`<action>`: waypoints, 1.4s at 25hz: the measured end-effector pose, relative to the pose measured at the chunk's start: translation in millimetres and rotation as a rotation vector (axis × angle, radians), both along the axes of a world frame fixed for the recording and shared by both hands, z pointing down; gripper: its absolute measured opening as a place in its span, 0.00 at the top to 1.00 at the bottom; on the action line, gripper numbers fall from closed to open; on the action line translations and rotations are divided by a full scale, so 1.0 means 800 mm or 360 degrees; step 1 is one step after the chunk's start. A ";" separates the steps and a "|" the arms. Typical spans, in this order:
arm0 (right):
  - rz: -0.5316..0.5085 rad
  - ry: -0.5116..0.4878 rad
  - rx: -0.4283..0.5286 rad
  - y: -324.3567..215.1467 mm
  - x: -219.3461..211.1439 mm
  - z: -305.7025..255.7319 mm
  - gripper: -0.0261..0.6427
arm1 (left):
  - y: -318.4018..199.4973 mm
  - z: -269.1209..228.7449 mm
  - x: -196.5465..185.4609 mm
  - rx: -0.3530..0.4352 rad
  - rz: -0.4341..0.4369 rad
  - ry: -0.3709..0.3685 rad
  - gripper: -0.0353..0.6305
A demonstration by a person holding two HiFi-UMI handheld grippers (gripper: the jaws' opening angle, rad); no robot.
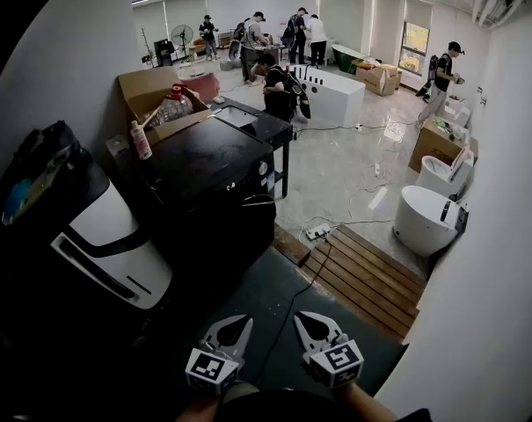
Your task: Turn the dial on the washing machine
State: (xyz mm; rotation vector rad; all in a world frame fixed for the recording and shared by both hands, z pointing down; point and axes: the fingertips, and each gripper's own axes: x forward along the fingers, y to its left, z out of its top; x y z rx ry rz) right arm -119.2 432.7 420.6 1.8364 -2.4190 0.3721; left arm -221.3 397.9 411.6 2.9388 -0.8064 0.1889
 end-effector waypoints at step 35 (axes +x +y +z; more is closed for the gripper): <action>0.0164 -0.0033 -0.0009 -0.344 0.088 0.000 0.72 | -0.356 0.007 0.079 -0.0014 0.0226 -0.0011 0.73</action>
